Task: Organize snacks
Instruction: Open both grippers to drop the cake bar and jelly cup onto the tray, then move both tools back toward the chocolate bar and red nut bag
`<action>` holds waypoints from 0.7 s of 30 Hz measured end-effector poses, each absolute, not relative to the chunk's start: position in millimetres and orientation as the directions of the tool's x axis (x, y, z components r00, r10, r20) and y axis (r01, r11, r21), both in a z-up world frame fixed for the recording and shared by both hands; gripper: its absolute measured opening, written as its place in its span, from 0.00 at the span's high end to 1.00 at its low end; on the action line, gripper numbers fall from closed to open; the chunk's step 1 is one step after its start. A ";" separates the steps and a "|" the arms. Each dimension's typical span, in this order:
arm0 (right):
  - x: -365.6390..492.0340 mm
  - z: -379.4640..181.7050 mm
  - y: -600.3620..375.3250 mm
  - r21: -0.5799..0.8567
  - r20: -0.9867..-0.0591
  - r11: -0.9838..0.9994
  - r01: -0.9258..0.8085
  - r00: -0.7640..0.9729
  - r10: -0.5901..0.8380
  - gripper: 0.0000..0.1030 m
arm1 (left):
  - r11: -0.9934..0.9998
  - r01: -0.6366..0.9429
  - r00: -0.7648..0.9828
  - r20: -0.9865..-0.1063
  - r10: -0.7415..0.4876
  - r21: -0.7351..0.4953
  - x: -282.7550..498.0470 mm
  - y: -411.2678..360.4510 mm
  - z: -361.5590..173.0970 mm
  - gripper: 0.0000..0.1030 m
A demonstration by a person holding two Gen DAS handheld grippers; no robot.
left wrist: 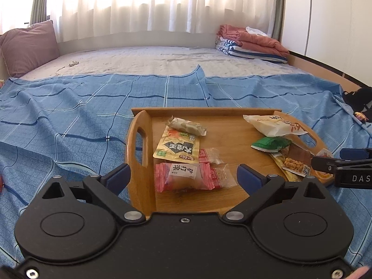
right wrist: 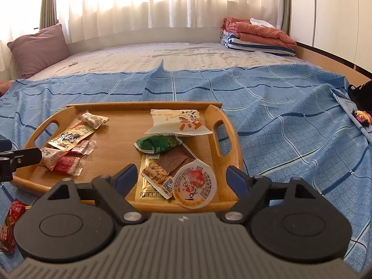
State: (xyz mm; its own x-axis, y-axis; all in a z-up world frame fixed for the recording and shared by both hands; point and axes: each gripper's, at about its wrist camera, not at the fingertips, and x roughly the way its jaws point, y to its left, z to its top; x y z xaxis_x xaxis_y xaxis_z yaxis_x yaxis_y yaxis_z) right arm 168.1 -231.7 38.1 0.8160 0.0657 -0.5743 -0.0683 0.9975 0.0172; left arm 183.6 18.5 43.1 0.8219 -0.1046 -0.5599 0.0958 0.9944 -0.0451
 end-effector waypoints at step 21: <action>83.1 31.3 -163.9 -0.068 -0.547 0.945 -0.321 0.804 0.234 0.00 | 0.991 0.132 0.814 -0.566 -0.127 -0.033 89.7 35.2 19.2 0.00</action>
